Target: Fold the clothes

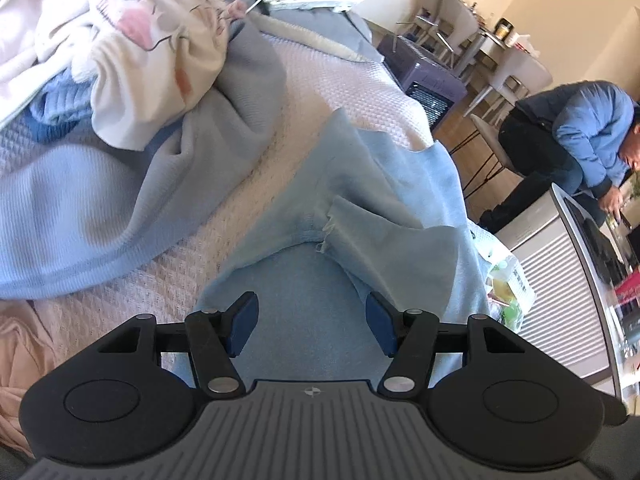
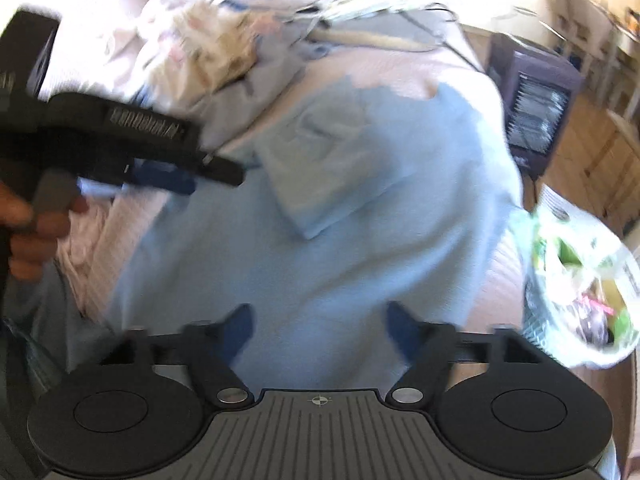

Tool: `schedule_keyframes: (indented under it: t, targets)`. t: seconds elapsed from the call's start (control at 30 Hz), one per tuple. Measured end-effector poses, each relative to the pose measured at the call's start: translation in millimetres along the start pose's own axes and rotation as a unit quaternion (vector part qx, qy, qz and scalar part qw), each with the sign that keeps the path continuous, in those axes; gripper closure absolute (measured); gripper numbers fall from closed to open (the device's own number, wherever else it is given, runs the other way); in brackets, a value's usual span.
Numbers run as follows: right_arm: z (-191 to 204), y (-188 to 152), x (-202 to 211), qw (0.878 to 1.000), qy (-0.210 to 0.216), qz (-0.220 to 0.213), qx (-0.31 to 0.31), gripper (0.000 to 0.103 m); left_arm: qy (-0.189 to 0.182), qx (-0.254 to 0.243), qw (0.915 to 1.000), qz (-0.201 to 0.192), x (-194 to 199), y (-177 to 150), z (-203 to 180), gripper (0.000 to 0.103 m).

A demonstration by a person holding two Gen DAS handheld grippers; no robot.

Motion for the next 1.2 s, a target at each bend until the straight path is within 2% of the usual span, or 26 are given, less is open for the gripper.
schedule_keyframes:
  t: [0.03, 0.07, 0.2, 0.33, 0.43, 0.47, 0.5, 0.57, 0.6, 0.67, 0.8, 0.9, 1.07, 1.13, 1.2]
  targets:
    - [-5.7, 0.1, 1.2, 1.0, -0.003, 0.001, -0.017, 0.064, -0.004, 0.0, 1.0, 0.001, 0.1, -0.9, -0.3, 0.046]
    - [-11.8, -0.4, 2.1, 0.999, -0.007, 0.003, -0.034, 0.075, -0.007, 0.0, 1.0, 0.0, -0.9, -1.2, -0.9, 0.046]
    - [-34.5, -7.4, 5.2, 0.995, -0.016, 0.008, -0.094, 0.078, -0.009, -0.001, 1.0, -0.003, -6.6, 0.2, -3.2, 0.048]
    - [-45.9, -10.6, 11.6, 0.994, -0.027, 0.008, -0.105, 0.078, -0.029, 0.016, 0.9994, -0.011, -15.3, 9.6, -8.0, 0.048]
    - [-47.2, -12.5, 12.8, 0.994, -0.029, 0.008, -0.104, 0.078, -0.014, -0.009, 0.9996, -0.021, -21.4, 15.7, -20.6, 0.049]
    - [-47.5, -12.8, 12.8, 0.994, -0.028, 0.008, -0.103, 0.078, -0.014, -0.01, 0.9996, -0.024, -23.6, 16.9, -23.1, 0.054]
    - [-46.4, -12.6, 11.9, 0.994, -0.028, 0.007, -0.101, 0.078, -0.015, -0.01, 0.9995, -0.027, -25.9, 17.9, -25.2, 0.07]
    - [-43.2, -13.4, 13.5, 0.995, -0.029, 0.006, -0.093, 0.078, -0.018, 0.0, 0.9997, -0.019, -32.5, 19.4, -25.9, 0.091]
    - [-41.7, -13.7, 14.4, 0.996, -0.029, 0.005, -0.089, 0.078, -0.017, 0.003, 0.9998, -0.014, -35.8, 19.6, -26.5, 0.097]
    - [-41.1, -13.4, 15.5, 0.996, -0.028, 0.003, -0.089, 0.078, -0.022, -0.005, 0.9995, -0.02, -36.0, 19.4, -31.7, 0.1]
    - [-46.1, -11.4, 18.9, 0.995, -0.032, -0.005, -0.098, 0.078, -0.052, -0.051, 0.9958, -0.056, -14.8, 19.1, -55.9, 0.101]
    - [-54.1, -10.9, 21.9, 0.993, -0.042, -0.008, -0.109, 0.078, -0.09, -0.064, 0.992, -0.061, 3.3, 18.1, -73.7, 0.101]
    - [-71.1, -10.6, 26.8, 0.989, -0.07, -0.017, -0.13, 0.078, -0.164, -0.108, 0.98, -0.03, 16.2, 4.2, -106.4, 0.101]
    - [-78.5, -10.9, 29.9, 0.987, -0.079, -0.023, -0.14, 0.077, -0.149, -0.126, 0.9807, -0.013, 11.6, -6.1, -114.4, 0.1]
    - [-85.5, -11.4, 34.1, 0.984, -0.088, -0.029, -0.149, 0.077, -0.119, -0.124, 0.9852, 0.005, 4.4, -16.9, -111.6, 0.095]
Point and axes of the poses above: each gripper's, at about its wrist camera, not at the fingertips, and x roughly against the way its jaws point, z to its left, y to its top, the point moved 3 cm from there along -x, roughly the way its jaws point, and after that the axes turned 5 degrees about -y, right-handed, at the moved point
